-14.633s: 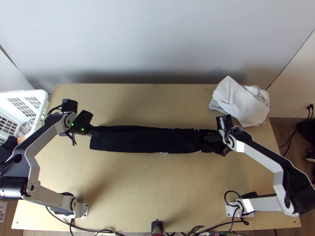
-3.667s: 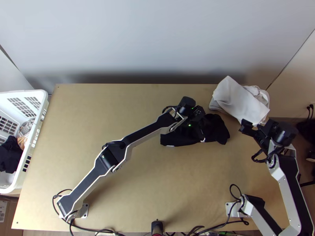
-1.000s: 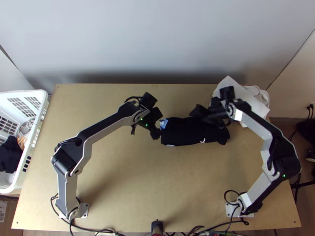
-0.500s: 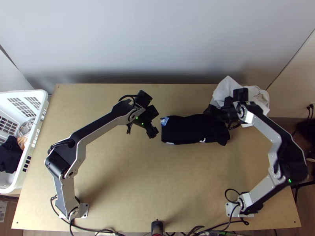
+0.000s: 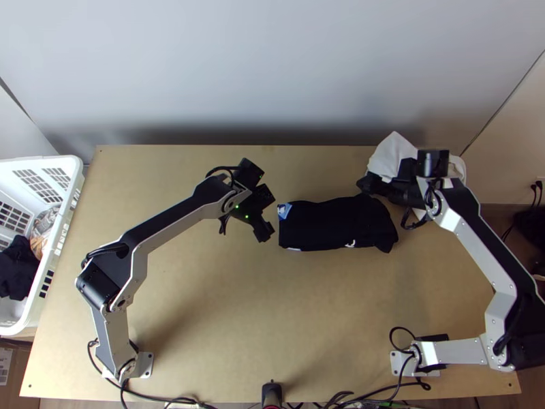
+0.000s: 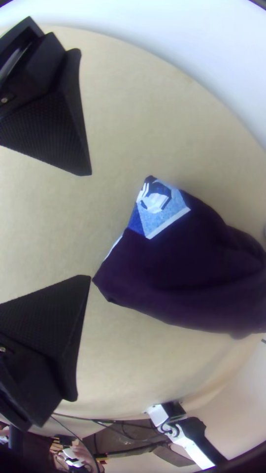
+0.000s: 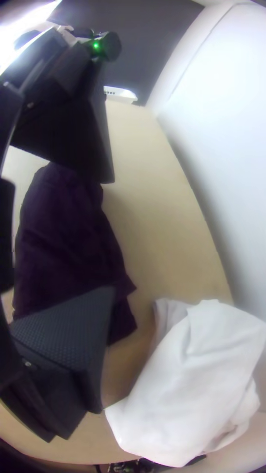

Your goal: Fold the t-shirt

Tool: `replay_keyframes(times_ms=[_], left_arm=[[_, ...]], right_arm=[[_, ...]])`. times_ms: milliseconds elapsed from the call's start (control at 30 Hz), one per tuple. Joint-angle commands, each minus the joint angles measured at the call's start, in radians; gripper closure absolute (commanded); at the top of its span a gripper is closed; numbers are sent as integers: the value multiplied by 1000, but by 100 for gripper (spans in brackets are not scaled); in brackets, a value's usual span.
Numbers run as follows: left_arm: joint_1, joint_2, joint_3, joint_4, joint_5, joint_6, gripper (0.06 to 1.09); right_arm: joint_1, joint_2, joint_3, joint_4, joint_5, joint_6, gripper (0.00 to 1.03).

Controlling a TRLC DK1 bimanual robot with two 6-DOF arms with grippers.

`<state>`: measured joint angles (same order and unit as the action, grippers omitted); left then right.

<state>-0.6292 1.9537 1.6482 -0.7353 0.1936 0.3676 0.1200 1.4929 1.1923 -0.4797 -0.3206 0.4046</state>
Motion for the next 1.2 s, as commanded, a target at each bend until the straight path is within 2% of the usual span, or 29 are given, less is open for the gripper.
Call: replay_keyframes(times_ms=[0,167,333,500,733,1033,1167], left_arm=[[-4,-10,-1,1,1,-2,10],[-6,-10,1,4,1,-6,10],[-23,2,5,11,1,-10,10],[-20,1,2,10,0,-16,10],[-12,-4,13,7,-2,-12,10],[-12,2,22,7,-8,-6,10],[-10,2,27,7,-10,2,10]], right_arm=[[17,-36,-48,-48,6,56,5],[12,18,-114,-53,-40,60,5],[15,116,-206,49,-41,40,5],[-16,240,-226,50,-41,50,5],[-23,257,-232,49,-41,54,5],[-37,-3,-180,49,-41,54,5],[-97,-86,-135,3,-63,76,5]])
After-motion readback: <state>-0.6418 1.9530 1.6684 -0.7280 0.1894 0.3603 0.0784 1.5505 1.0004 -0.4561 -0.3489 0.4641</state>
